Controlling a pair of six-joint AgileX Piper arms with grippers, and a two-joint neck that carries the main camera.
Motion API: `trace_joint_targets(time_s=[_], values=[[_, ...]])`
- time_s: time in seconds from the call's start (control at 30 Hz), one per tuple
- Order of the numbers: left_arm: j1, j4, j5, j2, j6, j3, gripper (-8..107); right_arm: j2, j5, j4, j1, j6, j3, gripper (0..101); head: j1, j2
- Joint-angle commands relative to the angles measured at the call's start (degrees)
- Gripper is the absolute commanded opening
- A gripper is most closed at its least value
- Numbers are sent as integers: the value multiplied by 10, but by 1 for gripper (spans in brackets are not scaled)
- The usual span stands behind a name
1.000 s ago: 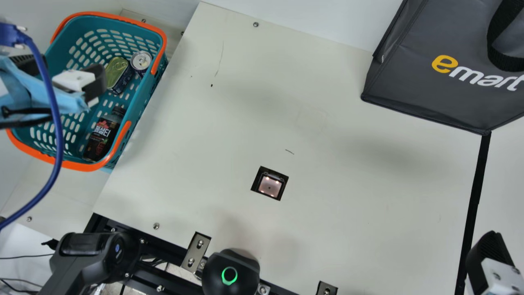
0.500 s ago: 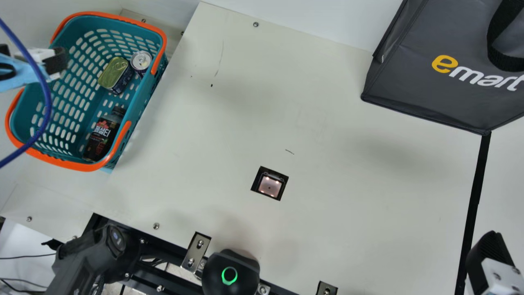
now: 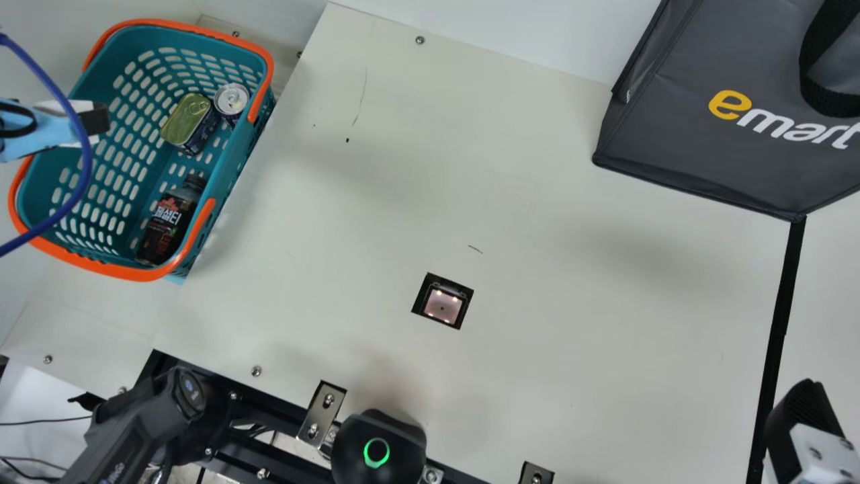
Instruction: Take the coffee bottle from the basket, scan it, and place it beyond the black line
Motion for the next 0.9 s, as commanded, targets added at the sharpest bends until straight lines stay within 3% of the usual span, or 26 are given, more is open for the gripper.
trace_joint_targets(time_s=[0.0, 0.37, 0.87], values=[[-11, 8, -7, 9, -6, 1, 90, 0, 0, 0, 0, 0, 0, 91, -16, 2], [-43, 26, -34, 93, -1, -14, 90, 0, 0, 0, 0, 0, 0, 91, -16, 2], [-41, 1, -59, 217, 95, -45, 90, 0, 0, 0, 0, 0, 0, 91, -16, 2]])
